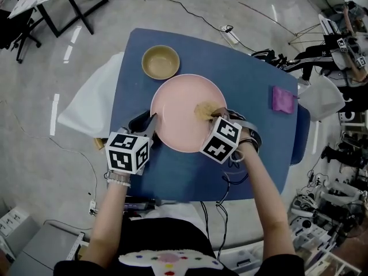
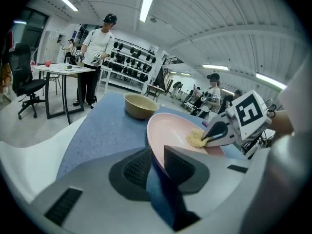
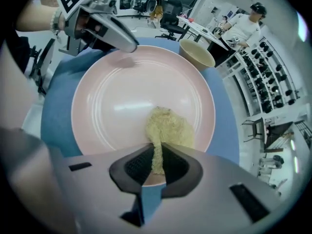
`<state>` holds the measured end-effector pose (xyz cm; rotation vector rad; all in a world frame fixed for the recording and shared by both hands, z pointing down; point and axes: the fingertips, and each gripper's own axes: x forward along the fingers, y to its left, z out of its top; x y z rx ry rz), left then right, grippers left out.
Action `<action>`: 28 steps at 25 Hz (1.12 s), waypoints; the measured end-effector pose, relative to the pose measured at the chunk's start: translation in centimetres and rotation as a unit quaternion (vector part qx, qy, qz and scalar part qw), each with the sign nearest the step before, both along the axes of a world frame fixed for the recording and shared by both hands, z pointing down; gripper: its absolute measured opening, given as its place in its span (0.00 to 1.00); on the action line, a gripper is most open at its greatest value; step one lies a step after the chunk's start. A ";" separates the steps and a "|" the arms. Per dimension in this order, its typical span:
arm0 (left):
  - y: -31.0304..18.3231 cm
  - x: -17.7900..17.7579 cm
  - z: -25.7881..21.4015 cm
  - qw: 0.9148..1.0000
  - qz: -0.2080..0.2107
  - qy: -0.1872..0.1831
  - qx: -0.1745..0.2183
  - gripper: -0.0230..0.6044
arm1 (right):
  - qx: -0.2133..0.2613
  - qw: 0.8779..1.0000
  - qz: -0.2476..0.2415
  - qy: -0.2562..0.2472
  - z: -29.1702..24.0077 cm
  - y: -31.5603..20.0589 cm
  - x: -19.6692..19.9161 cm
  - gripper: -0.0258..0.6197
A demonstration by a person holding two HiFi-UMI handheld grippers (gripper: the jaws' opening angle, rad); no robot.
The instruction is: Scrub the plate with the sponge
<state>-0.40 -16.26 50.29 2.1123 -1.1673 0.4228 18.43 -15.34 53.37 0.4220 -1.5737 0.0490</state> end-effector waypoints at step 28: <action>-0.1 -0.1 0.0 1.000 -0.012 0.003 0.001 0.18 | 0.118 0.990 -0.040 -0.071 0.0 -6.8 -7.2 0.10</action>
